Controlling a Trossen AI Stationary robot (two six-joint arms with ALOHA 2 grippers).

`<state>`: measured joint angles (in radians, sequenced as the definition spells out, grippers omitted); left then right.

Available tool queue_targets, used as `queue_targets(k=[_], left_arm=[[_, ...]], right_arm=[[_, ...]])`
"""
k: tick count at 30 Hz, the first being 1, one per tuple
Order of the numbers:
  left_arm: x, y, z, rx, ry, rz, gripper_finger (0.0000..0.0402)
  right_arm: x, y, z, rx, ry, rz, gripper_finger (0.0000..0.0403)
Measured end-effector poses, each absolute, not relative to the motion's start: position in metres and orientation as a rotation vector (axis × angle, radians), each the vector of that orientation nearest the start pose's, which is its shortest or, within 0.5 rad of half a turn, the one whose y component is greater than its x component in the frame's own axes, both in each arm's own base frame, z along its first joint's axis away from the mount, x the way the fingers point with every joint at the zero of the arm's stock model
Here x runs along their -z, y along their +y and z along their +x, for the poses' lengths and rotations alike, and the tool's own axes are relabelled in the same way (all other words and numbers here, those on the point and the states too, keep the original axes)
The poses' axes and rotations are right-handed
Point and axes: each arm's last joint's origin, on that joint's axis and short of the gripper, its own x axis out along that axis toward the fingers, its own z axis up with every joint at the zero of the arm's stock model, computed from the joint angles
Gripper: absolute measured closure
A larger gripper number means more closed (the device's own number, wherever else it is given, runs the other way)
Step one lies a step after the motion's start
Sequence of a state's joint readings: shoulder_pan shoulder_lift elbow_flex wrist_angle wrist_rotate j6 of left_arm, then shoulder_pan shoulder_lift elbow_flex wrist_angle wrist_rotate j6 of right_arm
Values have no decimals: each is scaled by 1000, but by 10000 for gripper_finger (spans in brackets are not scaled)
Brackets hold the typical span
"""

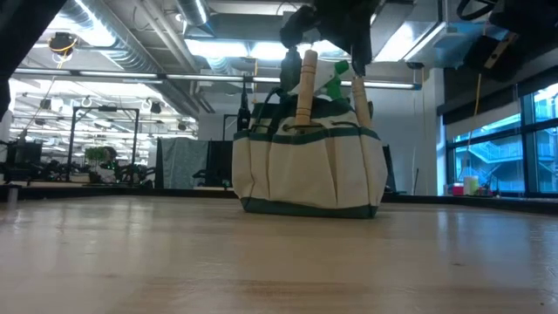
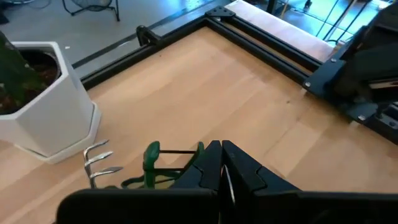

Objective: Pick & Place Garden tools in Gardening bag
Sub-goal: Put the trowel into the gardening bag

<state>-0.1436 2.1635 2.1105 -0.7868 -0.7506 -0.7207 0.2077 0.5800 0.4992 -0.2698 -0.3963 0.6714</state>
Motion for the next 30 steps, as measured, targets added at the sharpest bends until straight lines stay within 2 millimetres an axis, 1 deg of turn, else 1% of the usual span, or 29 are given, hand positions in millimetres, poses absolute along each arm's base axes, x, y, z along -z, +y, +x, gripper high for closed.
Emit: queue_targets(k=[7,11,13,17,30], left_arm=[[-276,-51,485,-809,557,-282,400],[-254,-59,494,-824,560,-267,400],[-249,-63,497,-832,542,-272,400],[-244,-68,499,-833,525,-278,400],[-244,-63,500,-823,541,-284,400]], right_arm=[[-255,39,132,-457,543,671,369],[-255,39,131,-462,550,672,369],[-255,40,131,-471,556,673,369],[-255,40,131,-487,564,679,369],[-255,40,131,-501,569,681,369]])
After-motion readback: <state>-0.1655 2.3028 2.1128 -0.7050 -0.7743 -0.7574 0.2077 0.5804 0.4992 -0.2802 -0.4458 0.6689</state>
